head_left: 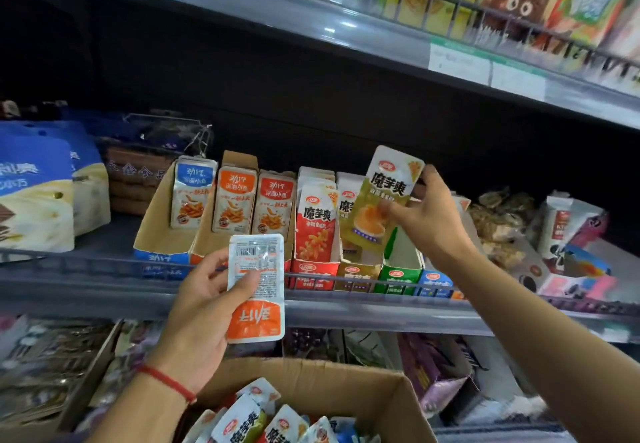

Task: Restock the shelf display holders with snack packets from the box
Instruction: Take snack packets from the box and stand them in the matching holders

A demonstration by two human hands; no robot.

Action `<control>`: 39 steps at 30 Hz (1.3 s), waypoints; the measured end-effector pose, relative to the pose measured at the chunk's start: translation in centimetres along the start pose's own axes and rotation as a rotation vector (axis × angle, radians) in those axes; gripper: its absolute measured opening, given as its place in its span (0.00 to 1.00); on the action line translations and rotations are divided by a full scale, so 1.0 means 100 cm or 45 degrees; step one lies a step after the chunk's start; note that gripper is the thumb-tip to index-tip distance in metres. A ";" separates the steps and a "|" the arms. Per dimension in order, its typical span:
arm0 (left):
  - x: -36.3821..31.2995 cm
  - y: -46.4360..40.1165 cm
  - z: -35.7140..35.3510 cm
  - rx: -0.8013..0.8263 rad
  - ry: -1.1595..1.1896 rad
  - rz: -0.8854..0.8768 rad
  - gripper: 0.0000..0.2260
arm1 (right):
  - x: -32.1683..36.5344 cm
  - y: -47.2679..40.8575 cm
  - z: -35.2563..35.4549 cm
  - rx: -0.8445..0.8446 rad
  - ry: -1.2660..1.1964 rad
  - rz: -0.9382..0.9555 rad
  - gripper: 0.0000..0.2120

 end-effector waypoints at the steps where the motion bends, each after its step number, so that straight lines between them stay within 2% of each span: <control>1: 0.000 0.000 -0.001 -0.002 -0.001 0.003 0.25 | -0.003 -0.007 -0.002 0.012 0.010 -0.035 0.22; 8: 0.000 -0.003 0.003 -0.029 -0.023 0.006 0.22 | -0.024 -0.026 -0.034 0.099 -0.067 -0.259 0.12; 11: 0.000 -0.005 0.006 -0.049 -0.054 -0.016 0.20 | -0.030 -0.033 -0.039 0.088 -0.147 -0.298 0.16; 13: 0.000 -0.007 0.007 -0.061 -0.078 -0.037 0.19 | -0.029 -0.035 -0.040 0.111 -0.136 -0.246 0.24; 16: -0.001 -0.009 0.007 -0.066 -0.097 -0.055 0.17 | -0.025 -0.035 -0.038 0.174 -0.059 -0.124 0.37; 18: -0.002 -0.009 0.006 -0.062 -0.102 -0.065 0.16 | -0.026 -0.036 -0.036 0.216 0.050 -0.012 0.40; 24: -0.001 -0.010 0.004 -0.066 -0.132 -0.069 0.15 | -0.032 -0.043 -0.044 0.236 0.671 0.328 0.16; 30: -0.003 -0.008 0.005 -0.072 -0.074 -0.052 0.13 | -0.038 -0.046 -0.054 0.116 1.086 0.500 0.21; 33: -0.007 -0.006 0.006 -0.052 -0.032 -0.047 0.13 | -0.034 -0.038 -0.058 0.000 1.088 0.548 0.27; 35: -0.009 -0.005 0.009 -0.070 -0.034 -0.088 0.13 | -0.018 -0.018 -0.064 -0.020 0.956 0.661 0.26; 37: -0.011 -0.005 0.014 -0.117 -0.035 -0.114 0.14 | 0.004 0.017 -0.069 0.129 0.743 0.918 0.22; 39: -0.013 -0.006 0.017 -0.161 0.026 -0.110 0.15 | 0.025 0.063 -0.071 0.418 0.658 1.317 0.22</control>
Point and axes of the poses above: each hand's wrist, its own y-axis away from the middle knuckle, its own z-axis out of the back of the hand, x = y × z, the point moved 3 cm from there along -y, towards the middle knuckle, and after that the axes turned 8 degrees about -x, right-handed, at the moved point
